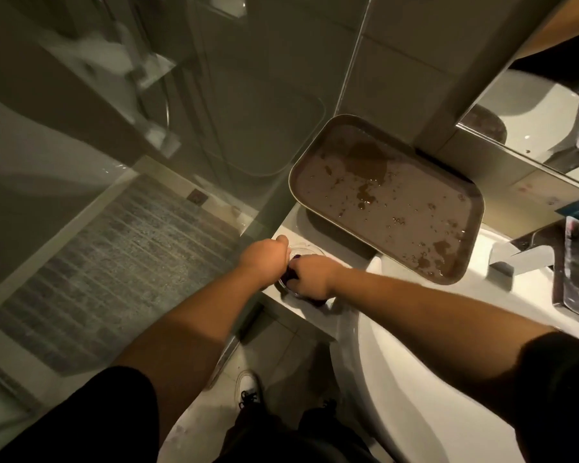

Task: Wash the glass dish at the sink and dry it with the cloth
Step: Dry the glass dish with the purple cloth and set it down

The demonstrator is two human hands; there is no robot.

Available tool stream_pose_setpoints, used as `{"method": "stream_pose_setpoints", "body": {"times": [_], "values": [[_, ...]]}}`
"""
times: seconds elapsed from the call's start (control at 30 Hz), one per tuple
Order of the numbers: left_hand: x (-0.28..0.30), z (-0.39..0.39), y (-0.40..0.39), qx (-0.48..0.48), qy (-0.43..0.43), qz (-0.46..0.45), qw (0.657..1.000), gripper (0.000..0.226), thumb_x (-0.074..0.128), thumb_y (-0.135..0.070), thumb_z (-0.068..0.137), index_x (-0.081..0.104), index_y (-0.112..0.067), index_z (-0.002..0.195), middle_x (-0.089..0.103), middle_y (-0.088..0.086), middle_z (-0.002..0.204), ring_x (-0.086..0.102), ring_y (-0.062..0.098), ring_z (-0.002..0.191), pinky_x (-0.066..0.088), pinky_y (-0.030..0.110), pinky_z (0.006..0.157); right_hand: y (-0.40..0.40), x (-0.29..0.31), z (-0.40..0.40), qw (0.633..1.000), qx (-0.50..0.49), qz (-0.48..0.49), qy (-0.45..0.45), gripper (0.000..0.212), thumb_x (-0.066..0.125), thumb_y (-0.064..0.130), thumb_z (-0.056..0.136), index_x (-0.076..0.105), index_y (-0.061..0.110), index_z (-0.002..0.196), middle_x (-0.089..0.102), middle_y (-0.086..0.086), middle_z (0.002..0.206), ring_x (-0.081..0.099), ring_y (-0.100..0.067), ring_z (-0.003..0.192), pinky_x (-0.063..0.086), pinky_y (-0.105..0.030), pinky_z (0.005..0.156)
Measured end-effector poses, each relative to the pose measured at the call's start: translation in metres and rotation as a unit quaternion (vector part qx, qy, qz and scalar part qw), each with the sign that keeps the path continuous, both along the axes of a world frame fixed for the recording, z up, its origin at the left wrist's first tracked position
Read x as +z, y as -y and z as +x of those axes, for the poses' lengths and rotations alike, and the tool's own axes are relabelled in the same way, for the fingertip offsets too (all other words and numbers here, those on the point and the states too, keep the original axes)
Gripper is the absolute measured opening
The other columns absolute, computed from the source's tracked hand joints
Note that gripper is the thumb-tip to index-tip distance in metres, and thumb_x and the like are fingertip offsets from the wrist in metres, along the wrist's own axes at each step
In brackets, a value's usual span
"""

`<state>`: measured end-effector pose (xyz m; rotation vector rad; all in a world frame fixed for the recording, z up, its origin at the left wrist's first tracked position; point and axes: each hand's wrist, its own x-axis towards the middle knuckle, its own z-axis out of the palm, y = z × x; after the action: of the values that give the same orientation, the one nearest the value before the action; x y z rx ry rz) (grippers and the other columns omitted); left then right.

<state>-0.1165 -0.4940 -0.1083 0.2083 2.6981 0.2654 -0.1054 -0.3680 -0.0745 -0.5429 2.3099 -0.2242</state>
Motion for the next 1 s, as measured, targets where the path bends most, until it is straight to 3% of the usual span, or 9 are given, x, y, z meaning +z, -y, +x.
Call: {"method": "stream_pose_setpoints", "body": {"times": [0.07,0.13,0.23,0.43,0.53,0.63,0.8,0.9,1.0], "values": [[0.001,0.004,0.000,0.028,0.018,0.006,0.999,0.030,0.037,-0.024,0.104,0.049,0.000,0.117,0.065,0.021,0.112,0.062,0.040,0.099,0.038,0.037,0.065,0.010,-0.005,0.011,0.994,-0.106,-0.015,0.001,0.023,0.046,0.023,0.094,0.064,0.009,0.095,0.066,-0.011,0.091,0.061,-0.027,0.080,0.050,-0.034,0.073],[0.002,0.009,0.002,0.060,0.051,0.025,0.997,0.030,0.037,-0.022,0.103,0.051,0.001,0.116,0.066,0.022,0.112,0.063,0.040,0.100,0.042,0.036,0.068,0.010,-0.005,0.011,0.994,-0.109,-0.026,0.014,0.025,0.047,0.023,0.093,0.066,0.007,0.095,0.068,-0.012,0.094,0.062,-0.028,0.083,0.049,-0.033,0.074],[0.004,0.005,0.006,0.092,0.118,0.075,0.986,0.032,0.035,-0.022,0.102,0.054,0.002,0.112,0.069,0.025,0.103,0.067,0.040,0.094,0.054,0.039,0.074,-0.002,0.007,-0.004,0.999,0.018,-0.008,0.031,0.026,0.051,0.022,0.094,0.064,0.008,0.111,0.066,-0.015,0.113,0.057,-0.028,0.094,0.041,-0.029,0.081],[0.005,-0.017,0.005,-0.020,0.041,0.010,0.999,0.033,0.031,-0.029,0.104,0.051,-0.004,0.113,0.063,0.021,0.112,0.058,0.036,0.090,0.041,0.038,0.070,-0.008,0.017,-0.031,0.977,0.196,0.070,0.047,0.034,0.057,0.023,0.095,0.056,0.015,0.128,0.058,-0.013,0.125,0.054,-0.027,0.102,0.040,-0.032,0.083],[0.003,-0.012,0.004,0.000,0.036,0.003,0.999,0.025,0.035,-0.023,0.103,0.049,-0.004,0.111,0.063,0.021,0.108,0.052,0.032,0.081,0.041,0.039,0.066,-0.012,0.012,-0.026,0.986,0.156,0.055,0.026,0.034,0.056,0.025,0.096,0.056,0.015,0.128,0.059,-0.012,0.123,0.052,-0.025,0.099,0.039,-0.031,0.082],[0.006,-0.008,-0.001,0.017,0.032,0.001,0.999,0.025,0.038,-0.021,0.102,0.052,-0.003,0.114,0.064,0.020,0.112,0.061,0.037,0.095,0.040,0.038,0.067,-0.009,0.002,-0.011,0.997,0.066,0.022,-0.022,0.032,0.053,0.028,0.095,0.061,0.012,0.122,0.063,-0.012,0.116,0.058,-0.029,0.104,0.040,-0.031,0.082],[0.007,0.006,-0.003,0.092,0.080,0.016,0.992,0.021,0.048,-0.013,0.097,0.058,0.000,0.110,0.068,0.020,0.108,0.065,0.037,0.097,0.045,0.036,0.067,0.008,-0.013,0.005,0.988,-0.144,-0.061,-0.005,0.025,0.053,0.016,0.090,0.061,0.016,0.066,0.066,-0.010,0.079,0.064,-0.029,0.074,0.050,-0.028,0.061],[0.006,0.005,0.001,0.072,0.163,0.019,0.984,0.007,0.059,-0.005,0.087,0.065,-0.002,0.088,0.073,0.012,0.086,0.071,0.030,0.085,0.056,0.034,0.070,-0.005,-0.002,-0.005,0.998,-0.038,-0.042,0.040,0.017,0.055,0.019,0.094,0.066,0.008,0.100,0.067,-0.013,0.100,0.055,-0.023,0.082,0.039,-0.026,0.067],[0.003,-0.006,0.003,0.068,0.117,0.063,0.989,0.026,0.045,-0.022,0.099,0.059,0.000,0.102,0.069,0.019,0.098,0.066,0.035,0.087,0.054,0.040,0.072,-0.016,0.015,-0.019,0.991,0.111,0.023,0.068,0.031,0.057,0.022,0.096,0.059,0.010,0.124,0.060,-0.013,0.122,0.054,-0.026,0.103,0.038,-0.030,0.086]]}}
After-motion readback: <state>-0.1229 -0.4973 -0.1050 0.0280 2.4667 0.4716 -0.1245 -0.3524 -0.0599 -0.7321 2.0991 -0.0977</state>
